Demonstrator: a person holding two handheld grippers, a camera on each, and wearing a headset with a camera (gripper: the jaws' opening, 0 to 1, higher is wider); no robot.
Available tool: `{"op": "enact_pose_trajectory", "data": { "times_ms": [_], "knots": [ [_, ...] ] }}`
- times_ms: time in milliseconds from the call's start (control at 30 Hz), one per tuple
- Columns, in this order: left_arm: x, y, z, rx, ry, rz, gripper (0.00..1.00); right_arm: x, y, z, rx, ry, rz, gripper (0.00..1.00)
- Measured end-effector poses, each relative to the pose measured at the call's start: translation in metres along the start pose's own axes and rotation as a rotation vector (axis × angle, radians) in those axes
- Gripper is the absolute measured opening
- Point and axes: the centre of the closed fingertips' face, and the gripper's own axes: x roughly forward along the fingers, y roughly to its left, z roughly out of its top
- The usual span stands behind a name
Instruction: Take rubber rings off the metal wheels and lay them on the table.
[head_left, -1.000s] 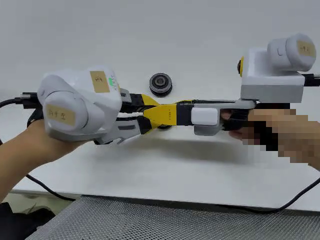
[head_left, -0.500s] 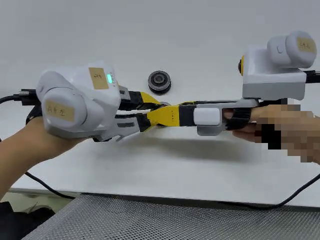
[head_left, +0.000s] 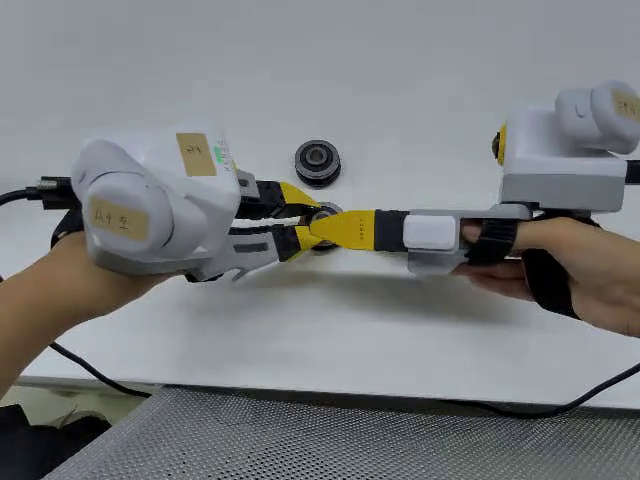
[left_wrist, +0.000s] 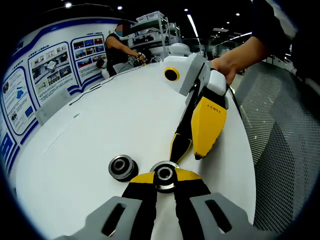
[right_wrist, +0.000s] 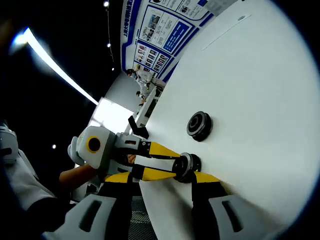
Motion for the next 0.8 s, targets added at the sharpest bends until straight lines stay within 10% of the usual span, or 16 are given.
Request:
{"op": "enact_pose_trajectory", "data": {
  "times_ms": [800],
  "knots": [
    [0.000, 0.000, 0.000, -0.003, 0.002, 0.000, 0.13, -0.004, -0.016, 0.004, 0.057, -0.054, -0.017, 0.29]
  ]
}}
